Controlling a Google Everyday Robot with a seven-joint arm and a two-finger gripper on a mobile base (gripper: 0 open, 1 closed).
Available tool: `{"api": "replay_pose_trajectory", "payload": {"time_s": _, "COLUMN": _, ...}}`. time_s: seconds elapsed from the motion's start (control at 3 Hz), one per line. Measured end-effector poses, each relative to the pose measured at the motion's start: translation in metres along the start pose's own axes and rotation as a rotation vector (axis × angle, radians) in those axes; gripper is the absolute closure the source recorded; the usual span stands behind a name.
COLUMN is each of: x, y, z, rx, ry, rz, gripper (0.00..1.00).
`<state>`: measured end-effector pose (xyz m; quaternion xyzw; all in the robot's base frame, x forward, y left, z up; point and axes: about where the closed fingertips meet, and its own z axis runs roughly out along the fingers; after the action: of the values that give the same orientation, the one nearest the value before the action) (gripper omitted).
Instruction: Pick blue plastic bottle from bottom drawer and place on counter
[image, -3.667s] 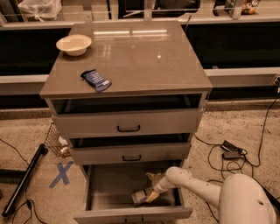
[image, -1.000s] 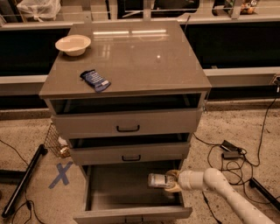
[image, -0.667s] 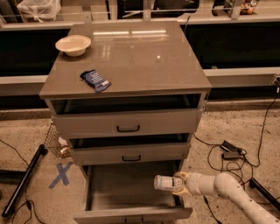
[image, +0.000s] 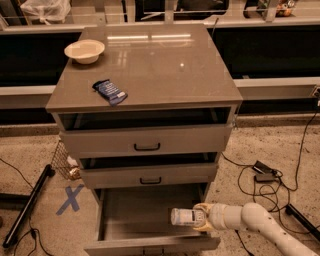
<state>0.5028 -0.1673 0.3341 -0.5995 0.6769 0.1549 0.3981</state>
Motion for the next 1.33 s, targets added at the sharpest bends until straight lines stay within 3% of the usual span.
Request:
{"api": "replay_pose_trajectory", "payload": {"time_s": 0.33, "x": -0.019, "y": 0.009, "z": -0.041, "rx": -0.021, "ry": 0.024, "rz": 0.000, "gripper": 1.00}}
{"api": "replay_pose_trajectory", "payload": {"time_s": 1.0, "x": -0.093, "y": 0.017, "z": -0.162, "rx": 0.015, "ry": 0.070, "rz": -0.093, "gripper": 1.00}}
{"api": "replay_pose_trajectory", "payload": {"time_s": 1.33, "x": -0.130, "y": 0.000, "z": -0.201, "rx": 0.096, "ry": 0.037, "rz": -0.091, "gripper": 1.00}}
